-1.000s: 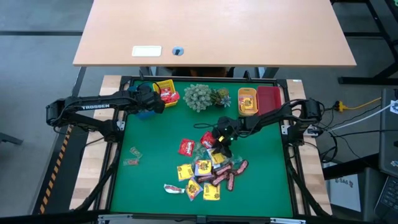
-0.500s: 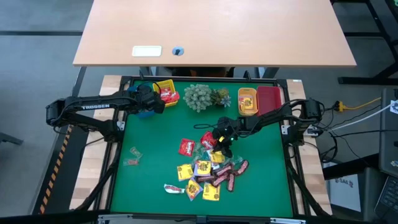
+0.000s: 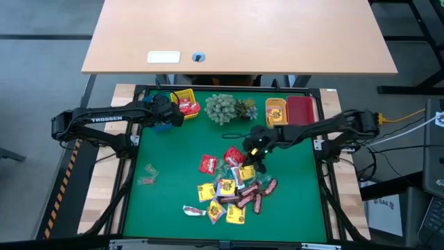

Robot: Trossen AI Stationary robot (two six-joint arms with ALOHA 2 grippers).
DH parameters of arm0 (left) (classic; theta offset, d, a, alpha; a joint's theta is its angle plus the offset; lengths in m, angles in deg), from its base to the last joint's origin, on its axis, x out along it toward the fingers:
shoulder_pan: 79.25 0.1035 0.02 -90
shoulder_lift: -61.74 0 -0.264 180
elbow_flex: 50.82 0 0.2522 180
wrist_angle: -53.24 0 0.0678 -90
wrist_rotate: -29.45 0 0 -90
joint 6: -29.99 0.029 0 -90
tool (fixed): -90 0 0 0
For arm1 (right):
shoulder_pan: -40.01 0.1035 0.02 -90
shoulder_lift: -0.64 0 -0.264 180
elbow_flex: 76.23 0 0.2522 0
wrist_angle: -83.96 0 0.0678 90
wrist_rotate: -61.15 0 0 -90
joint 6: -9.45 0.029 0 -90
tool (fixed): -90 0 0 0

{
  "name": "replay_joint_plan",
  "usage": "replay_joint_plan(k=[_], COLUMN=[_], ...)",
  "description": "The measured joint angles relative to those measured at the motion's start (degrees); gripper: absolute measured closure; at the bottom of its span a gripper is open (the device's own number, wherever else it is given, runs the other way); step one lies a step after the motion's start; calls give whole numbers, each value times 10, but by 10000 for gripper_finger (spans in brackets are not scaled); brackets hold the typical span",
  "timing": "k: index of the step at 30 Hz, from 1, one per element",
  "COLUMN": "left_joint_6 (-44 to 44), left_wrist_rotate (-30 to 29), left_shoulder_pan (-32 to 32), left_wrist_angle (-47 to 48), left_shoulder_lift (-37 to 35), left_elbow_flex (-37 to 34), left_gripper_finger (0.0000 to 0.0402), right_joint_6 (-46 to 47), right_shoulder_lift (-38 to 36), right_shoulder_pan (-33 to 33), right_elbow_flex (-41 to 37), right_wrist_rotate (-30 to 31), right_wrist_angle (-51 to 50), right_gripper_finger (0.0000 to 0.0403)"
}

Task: Sort candy
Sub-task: Put the yellow candy into the orange bin

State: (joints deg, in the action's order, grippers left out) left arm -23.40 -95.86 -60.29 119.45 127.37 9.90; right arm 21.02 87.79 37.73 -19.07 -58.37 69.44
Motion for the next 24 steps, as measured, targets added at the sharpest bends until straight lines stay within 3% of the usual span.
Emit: replay_joint_plan(k=[6, 11, 15, 24], left_joint_6=[0, 0, 0, 0], left_wrist_rotate=[0, 0, 0, 0], left_shoulder_pan=[0, 0, 0, 0], left_wrist_angle=[-1, -3, -3, -8], left_shoulder_lift=[0, 0, 0, 0], left_elbow_flex=[0, 0, 0, 0], left_gripper_finger=[295, 295, 295, 295], right_joint_6=[-2, -21, -39, -48], right_shoulder_lift=[-109, -204, -272, -347], right_shoulder_pan=[0, 0, 0, -39], right_elbow_flex=[0, 0, 0, 0], right_wrist_rotate=[15, 102, 213, 566], right_wrist_angle=[-68, -132, -188, -269], right_gripper_finger=[400, 401, 400, 399])
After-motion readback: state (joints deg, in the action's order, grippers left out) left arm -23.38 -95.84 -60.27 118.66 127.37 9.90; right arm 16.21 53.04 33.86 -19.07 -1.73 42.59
